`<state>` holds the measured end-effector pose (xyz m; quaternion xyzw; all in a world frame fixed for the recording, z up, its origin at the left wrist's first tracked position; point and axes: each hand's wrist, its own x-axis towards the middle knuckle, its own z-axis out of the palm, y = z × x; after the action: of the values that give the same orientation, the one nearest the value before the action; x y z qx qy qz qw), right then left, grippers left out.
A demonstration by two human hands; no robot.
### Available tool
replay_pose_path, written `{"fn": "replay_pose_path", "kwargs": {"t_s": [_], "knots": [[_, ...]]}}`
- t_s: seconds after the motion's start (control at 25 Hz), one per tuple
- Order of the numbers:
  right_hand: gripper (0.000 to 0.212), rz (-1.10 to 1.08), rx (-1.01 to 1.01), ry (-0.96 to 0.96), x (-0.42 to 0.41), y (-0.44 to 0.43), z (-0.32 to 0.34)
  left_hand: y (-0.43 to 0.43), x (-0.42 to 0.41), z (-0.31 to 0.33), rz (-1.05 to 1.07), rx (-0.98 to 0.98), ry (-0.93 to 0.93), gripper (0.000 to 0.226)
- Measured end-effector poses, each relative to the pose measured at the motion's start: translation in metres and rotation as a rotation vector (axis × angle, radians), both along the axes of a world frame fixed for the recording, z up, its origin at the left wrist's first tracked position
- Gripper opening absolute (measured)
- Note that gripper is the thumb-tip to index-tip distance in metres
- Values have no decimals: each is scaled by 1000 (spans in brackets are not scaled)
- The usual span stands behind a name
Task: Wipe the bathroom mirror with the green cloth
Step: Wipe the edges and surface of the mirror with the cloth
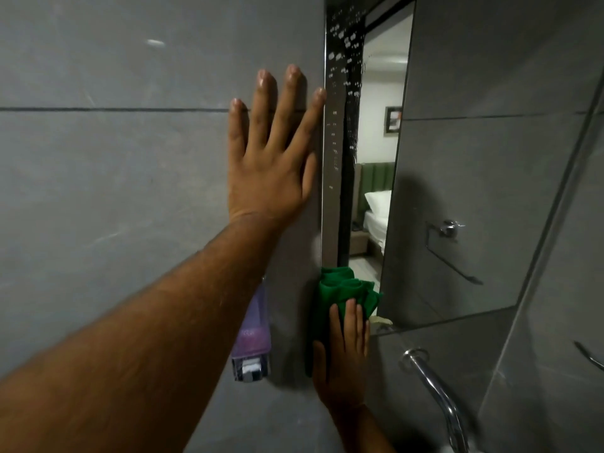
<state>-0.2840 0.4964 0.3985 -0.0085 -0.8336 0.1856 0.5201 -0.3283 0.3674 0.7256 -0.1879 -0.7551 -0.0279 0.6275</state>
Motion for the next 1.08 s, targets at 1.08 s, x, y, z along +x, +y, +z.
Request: {"fn": "replay_pose_path", "kwargs": {"t_s": [1.08], "knots": [[59, -119, 239, 466, -36, 39, 521, 0, -17, -7, -116, 2, 54, 76]]}}
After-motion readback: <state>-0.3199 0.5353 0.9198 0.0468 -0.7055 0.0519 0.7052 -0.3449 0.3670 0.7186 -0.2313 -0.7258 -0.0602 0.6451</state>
